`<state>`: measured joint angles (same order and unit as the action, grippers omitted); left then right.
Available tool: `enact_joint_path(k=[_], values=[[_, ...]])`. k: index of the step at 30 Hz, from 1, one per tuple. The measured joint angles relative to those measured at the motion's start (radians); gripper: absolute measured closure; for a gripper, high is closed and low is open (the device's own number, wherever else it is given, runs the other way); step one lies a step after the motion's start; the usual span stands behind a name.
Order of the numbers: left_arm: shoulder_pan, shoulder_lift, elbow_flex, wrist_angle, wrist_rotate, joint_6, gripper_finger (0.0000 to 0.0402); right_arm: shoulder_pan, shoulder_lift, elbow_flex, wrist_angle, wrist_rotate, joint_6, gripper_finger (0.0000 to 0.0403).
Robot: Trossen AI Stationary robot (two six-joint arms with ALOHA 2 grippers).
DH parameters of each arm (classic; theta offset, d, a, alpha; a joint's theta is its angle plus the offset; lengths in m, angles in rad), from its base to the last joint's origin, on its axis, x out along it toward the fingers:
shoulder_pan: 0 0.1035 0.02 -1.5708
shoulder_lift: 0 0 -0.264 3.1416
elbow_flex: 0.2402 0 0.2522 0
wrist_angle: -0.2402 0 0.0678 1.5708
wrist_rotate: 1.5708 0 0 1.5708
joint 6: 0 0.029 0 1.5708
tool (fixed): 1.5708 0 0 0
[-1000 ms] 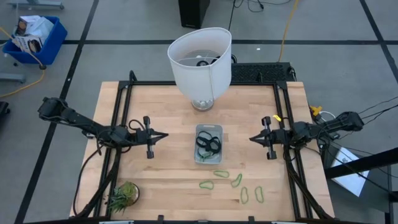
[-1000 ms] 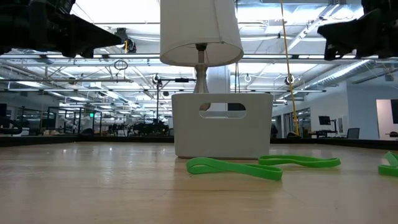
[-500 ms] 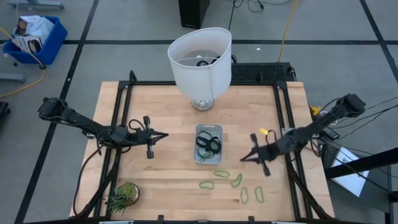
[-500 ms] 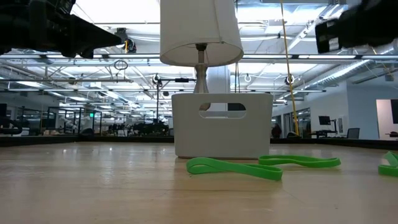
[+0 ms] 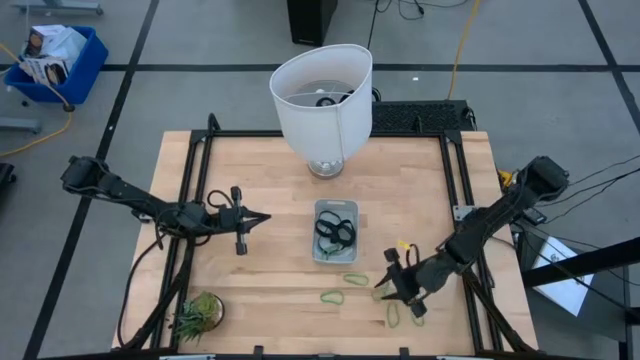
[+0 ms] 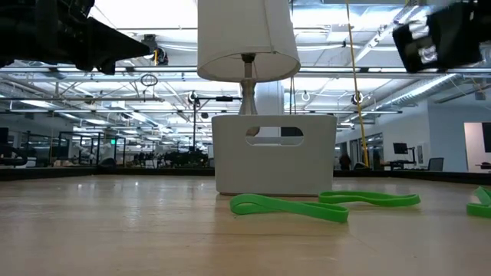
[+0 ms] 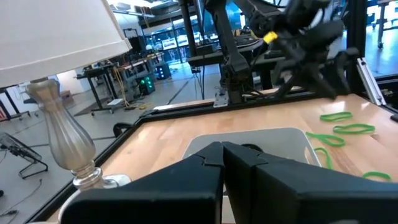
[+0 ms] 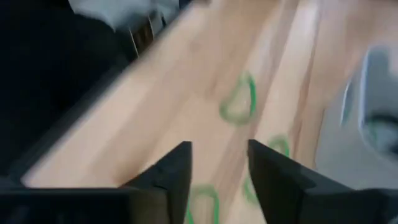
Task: Pick and place rubber bands into bin
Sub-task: Put the green rubber band into the gray bin
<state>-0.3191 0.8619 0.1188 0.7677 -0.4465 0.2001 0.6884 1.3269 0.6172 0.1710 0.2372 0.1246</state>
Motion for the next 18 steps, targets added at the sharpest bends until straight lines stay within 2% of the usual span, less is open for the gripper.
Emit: enact_joint_path(k=[4, 7, 18], values=[[0.0, 0.0, 0.0, 0.0, 0.0, -0.005, 0.0396, 0.001, 0.052, 0.0, -0.063, 0.002, 0.038, 0.021], [0.0, 0.0, 0.0, 0.0, 0.0, -0.008, 0.0396, 0.001, 0.073, 0.0, -0.07, 0.006, 0.035, 0.0197], [0.0, 0.0, 0.0, 0.0, 0.0, -0.008, 0.0396, 0.001, 0.175, 0.0, -0.081, 0.053, -0.016, 0.0214]])
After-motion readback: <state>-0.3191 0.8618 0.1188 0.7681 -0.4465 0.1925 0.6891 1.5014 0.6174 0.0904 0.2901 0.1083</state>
